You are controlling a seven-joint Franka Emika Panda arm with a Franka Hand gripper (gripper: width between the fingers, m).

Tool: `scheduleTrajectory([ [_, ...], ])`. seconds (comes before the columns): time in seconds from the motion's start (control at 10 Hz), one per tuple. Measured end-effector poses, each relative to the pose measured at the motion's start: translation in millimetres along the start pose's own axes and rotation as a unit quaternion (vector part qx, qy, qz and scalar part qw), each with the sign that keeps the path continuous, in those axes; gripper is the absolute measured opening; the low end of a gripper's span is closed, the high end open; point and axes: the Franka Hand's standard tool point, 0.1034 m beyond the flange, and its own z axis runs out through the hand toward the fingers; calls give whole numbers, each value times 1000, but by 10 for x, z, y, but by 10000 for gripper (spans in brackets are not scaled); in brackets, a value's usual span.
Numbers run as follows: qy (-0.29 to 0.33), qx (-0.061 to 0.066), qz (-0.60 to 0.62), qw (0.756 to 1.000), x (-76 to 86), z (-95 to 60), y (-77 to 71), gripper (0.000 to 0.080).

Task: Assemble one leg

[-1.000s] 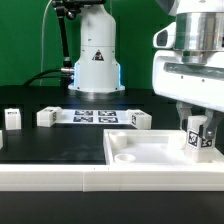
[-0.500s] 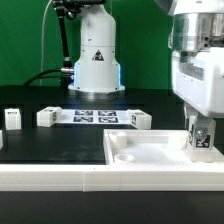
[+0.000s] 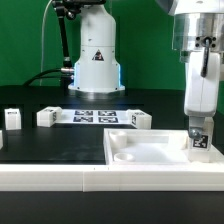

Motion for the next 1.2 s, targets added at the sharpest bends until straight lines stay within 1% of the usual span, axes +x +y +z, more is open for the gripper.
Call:
scheduleTrajectory([
  [0.1, 0, 0, -9, 1000, 1, 0, 0, 292],
  [0.2, 0, 0, -15, 1000, -1, 8, 5, 380],
  [0.3, 0, -1, -15, 1000, -2, 9, 6, 380],
  [0.4, 0, 0, -23, 1000, 1, 10, 4, 590],
  [0.5, 0, 0, -58, 998, 19, 9, -8, 631],
  [0.6, 1, 0, -75, 997, 22, 10, -10, 644],
  [0.8, 1, 0, -160, 987, 3, 12, 3, 649],
  [1.2, 1, 0, -160, 987, 2, 14, 4, 649],
])
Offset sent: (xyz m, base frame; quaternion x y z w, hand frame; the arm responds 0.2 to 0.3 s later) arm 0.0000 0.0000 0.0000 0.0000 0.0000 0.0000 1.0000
